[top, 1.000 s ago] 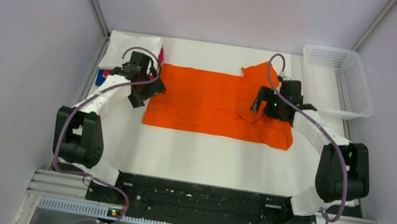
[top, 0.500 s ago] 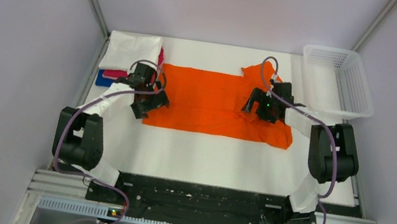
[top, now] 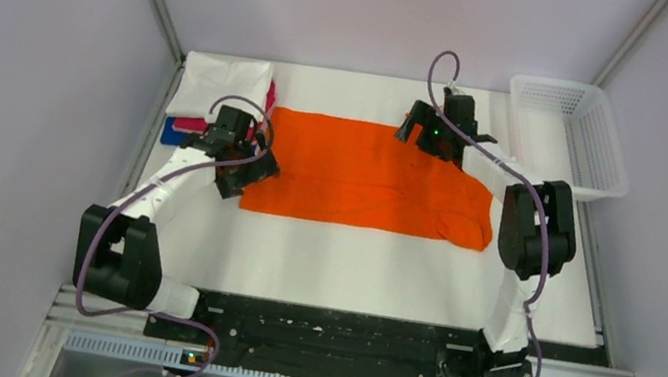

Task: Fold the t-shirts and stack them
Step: Fold the flattened tshirt in 1/3 of the way

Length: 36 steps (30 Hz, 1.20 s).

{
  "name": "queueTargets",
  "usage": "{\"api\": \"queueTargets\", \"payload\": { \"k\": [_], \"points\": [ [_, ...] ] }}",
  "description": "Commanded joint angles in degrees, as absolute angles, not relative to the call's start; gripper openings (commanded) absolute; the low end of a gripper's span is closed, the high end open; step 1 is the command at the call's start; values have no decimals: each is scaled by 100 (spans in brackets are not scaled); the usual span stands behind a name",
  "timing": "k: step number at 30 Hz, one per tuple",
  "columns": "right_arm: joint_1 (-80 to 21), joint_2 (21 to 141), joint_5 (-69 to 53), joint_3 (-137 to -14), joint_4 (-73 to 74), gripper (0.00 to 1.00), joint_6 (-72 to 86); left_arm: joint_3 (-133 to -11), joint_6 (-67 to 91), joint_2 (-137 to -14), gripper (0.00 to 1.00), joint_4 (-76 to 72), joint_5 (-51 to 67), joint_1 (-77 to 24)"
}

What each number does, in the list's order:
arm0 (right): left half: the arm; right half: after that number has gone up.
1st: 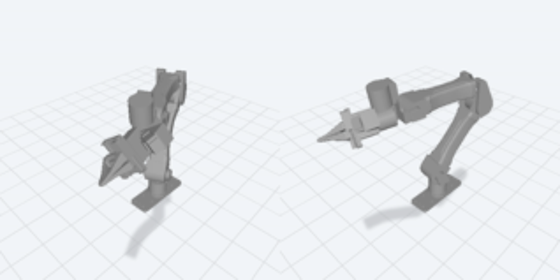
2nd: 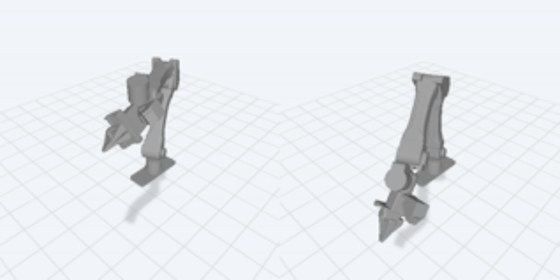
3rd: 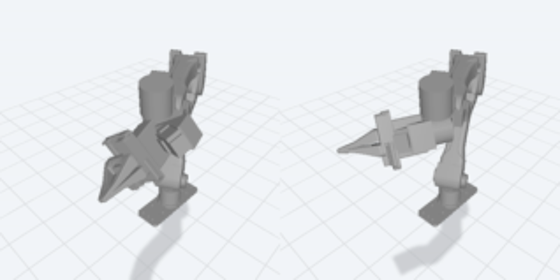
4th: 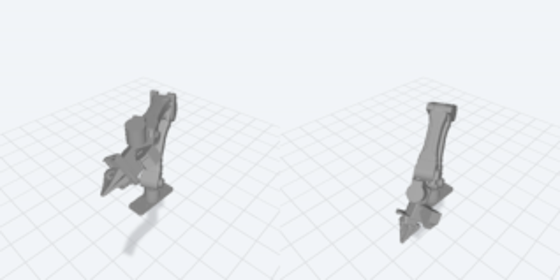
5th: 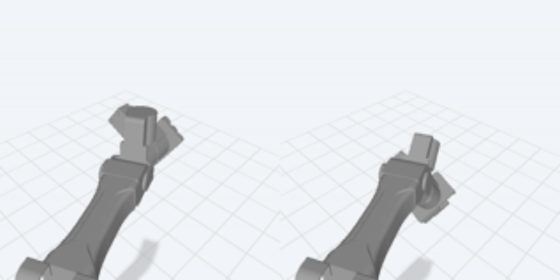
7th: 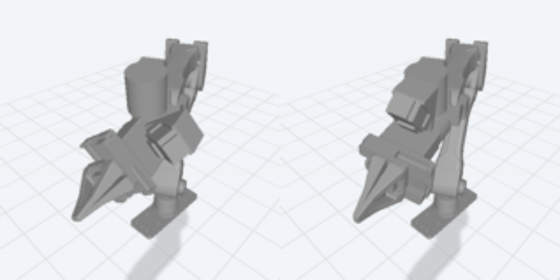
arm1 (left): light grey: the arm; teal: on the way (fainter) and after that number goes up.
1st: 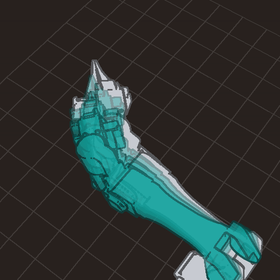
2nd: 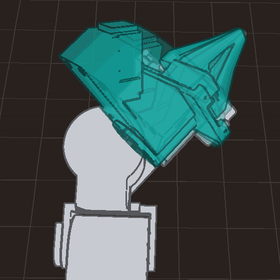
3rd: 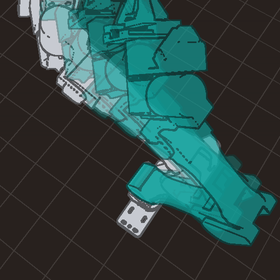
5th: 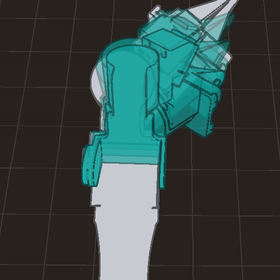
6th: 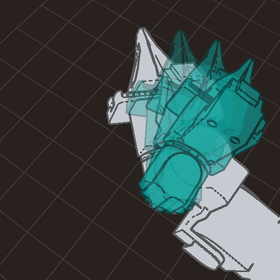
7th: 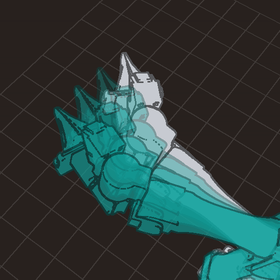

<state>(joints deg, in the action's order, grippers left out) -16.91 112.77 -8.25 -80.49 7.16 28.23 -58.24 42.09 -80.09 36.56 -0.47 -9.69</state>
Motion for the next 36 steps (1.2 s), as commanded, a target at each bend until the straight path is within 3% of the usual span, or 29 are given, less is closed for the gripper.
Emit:
{"api": "queueTargets", "payload": {
  "k": [1, 8, 14, 20, 36],
  "points": [
    [-1788, 11126, -445, -8338, 868, 99, 2837, -6068, 4146, -7988, 99, 3719, -37, -958],
    [-1797, 9907, 137, -6766, 884, 99, 2543, -6233, 4089, -8541, 99, 2741, 675, -1085],
    [-1830, 9839, -257, -5669, 575, 99, 2837, -6985, 4187, -10021, 99, 2655, 659, -1107],
    [-1849, 9327, -18, -4723, 632, 99, 3050, -6265, 4265, -10119, 99, 2385, 544, -1125],
    [-2792, 5757, 145, -2225, 2165, 99, 4251, -3179, 4902, -6989, 99, 3374, 316, -1588]
  ]
}}
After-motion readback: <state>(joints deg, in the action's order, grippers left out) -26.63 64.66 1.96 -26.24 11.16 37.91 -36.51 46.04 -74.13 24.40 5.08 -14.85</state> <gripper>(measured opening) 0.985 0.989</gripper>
